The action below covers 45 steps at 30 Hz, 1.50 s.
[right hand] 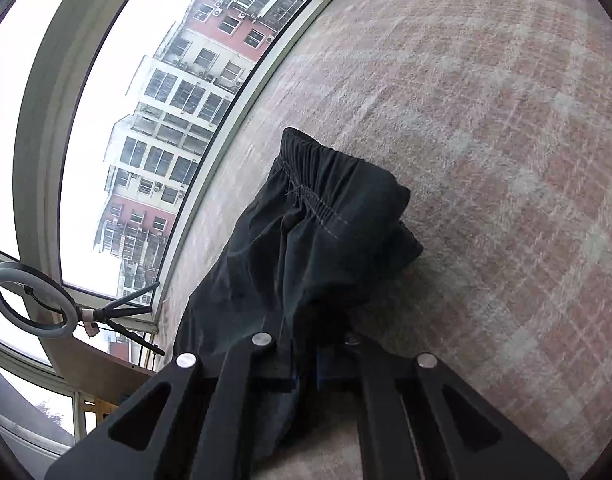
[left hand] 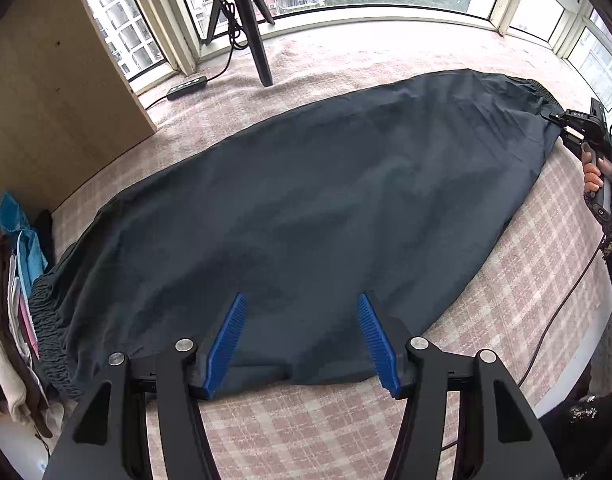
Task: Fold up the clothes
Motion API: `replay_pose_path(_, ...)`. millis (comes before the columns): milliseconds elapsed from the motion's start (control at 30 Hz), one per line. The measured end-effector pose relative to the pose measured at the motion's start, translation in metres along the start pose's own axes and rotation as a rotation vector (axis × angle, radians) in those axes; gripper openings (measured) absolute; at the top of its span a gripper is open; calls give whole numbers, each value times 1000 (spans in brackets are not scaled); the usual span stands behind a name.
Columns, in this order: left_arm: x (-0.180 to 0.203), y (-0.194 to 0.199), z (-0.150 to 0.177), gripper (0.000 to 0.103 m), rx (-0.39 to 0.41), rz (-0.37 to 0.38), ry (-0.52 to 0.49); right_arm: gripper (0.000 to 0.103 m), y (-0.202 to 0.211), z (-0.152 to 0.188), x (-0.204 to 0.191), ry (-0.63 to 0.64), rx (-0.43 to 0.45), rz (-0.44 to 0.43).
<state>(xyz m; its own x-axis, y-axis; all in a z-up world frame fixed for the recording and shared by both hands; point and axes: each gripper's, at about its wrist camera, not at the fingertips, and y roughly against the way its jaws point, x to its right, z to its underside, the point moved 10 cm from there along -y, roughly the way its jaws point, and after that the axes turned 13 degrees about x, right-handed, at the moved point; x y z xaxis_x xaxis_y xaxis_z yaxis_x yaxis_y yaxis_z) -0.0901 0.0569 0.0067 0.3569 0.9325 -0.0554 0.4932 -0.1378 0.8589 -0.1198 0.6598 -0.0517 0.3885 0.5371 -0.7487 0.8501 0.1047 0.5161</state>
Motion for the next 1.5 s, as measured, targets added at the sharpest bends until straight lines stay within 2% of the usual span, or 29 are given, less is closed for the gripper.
replay_pose_path(100,-30,25,13,56,25,-34,46,5,13,-7,-22,44,66,0)
replay_pose_path(233,-96,69,40,56,80,-102,166,5,35,-10,-85,206,132,22)
replay_pose_path(333,-148,94,66,57,114,-155,236,5,50,4,-159,332,162,-24)
replay_pose_path(467,-200,120,98,57,173,-189,266,5,62,62,-278,539,170,-111)
replay_pose_path(567,-232,130,122,57,207,-168,311,5,64,147,-362,668,116,-215)
replay_pose_path(667,-259,138,150,57,219,-155,341,5,50,263,-441,816,30,-306)
replay_pose_path(767,-279,145,181,57,210,-146,350,5,30,397,-494,931,-81,-387)
replay_pose_path(867,-297,146,210,57,196,-120,387,4,1,535,-511,1133,-160,-394)
replay_pose_path(933,-308,145,226,57,188,-101,413,4,-21,612,-509,1346,-188,-344)
replay_pose_path(967,-313,144,232,57,185,-90,423,4,-27,638,-503,1454,-188,-313)
replay_pose_path(1033,-320,141,239,57,183,-71,424,5,-28,668,-484,1632,-177,-258)
replay_pose_path(1067,-322,140,241,57,184,-65,420,6,-25,671,-483,1645,-186,-258)
replay_pose_path(1167,-322,134,234,57,198,-29,407,21,-8,670,-490,1593,-243,-298)
replay_pose_path(1233,-316,129,222,57,216,1,385,39,13,652,-495,1462,-323,-374)
replay_pose_path(1300,-305,123,200,57,242,34,350,44,36,630,-499,1319,-403,-451)
replay_pose_path(1333,-298,120,186,57,257,53,329,45,45,614,-496,1261,-414,-453)
replay_pose_path(1400,-283,113,155,57,293,87,282,49,54,570,-476,1180,-376,-386)
replay_pose_path(1500,-256,95,102,63,339,125,214,49,49,497,-419,1115,-276,-186)
